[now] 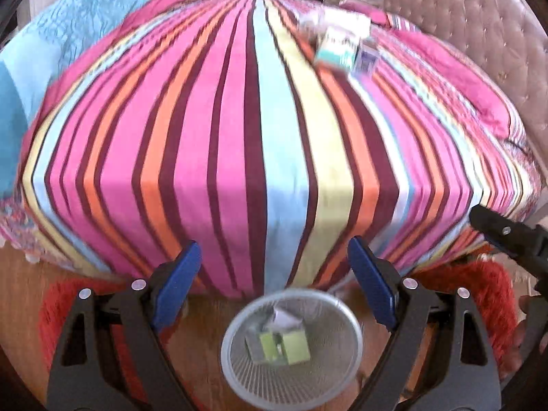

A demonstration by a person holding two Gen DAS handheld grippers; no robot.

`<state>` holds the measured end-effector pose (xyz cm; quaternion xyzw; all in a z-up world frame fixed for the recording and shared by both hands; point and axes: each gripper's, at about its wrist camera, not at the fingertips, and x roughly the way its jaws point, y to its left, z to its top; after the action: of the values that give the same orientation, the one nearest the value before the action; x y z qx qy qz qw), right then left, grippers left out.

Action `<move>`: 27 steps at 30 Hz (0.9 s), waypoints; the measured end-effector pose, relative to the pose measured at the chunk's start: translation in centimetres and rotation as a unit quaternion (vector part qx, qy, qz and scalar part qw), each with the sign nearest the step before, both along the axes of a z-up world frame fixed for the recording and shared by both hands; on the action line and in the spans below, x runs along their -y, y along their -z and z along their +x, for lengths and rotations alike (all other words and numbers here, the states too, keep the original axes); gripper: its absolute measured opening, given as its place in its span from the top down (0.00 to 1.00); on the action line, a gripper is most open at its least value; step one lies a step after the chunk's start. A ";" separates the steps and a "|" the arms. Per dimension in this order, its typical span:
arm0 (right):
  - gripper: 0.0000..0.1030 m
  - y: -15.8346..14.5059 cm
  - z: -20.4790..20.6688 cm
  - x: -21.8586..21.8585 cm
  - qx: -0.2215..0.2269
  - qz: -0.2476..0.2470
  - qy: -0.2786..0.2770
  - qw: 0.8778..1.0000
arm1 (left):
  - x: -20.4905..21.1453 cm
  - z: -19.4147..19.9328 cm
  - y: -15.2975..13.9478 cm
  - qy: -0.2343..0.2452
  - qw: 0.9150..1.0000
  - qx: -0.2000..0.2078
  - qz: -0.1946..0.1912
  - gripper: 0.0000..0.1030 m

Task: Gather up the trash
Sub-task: 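Move both tools back toward the remaining boxes and packets on the bed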

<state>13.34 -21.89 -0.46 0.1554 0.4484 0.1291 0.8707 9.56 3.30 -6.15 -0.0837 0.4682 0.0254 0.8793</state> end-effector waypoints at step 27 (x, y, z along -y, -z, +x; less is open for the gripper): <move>0.21 -3.5 12.5 -3.7 0.046 -0.024 -0.014 0.999 | 2.0 15.3 -2.2 0.066 0.996 0.052 -0.020 0.17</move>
<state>25.81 -18.15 3.05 0.1216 0.4131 0.1375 0.8920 24.84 1.34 -3.95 -0.0714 0.4266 -0.0468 0.9004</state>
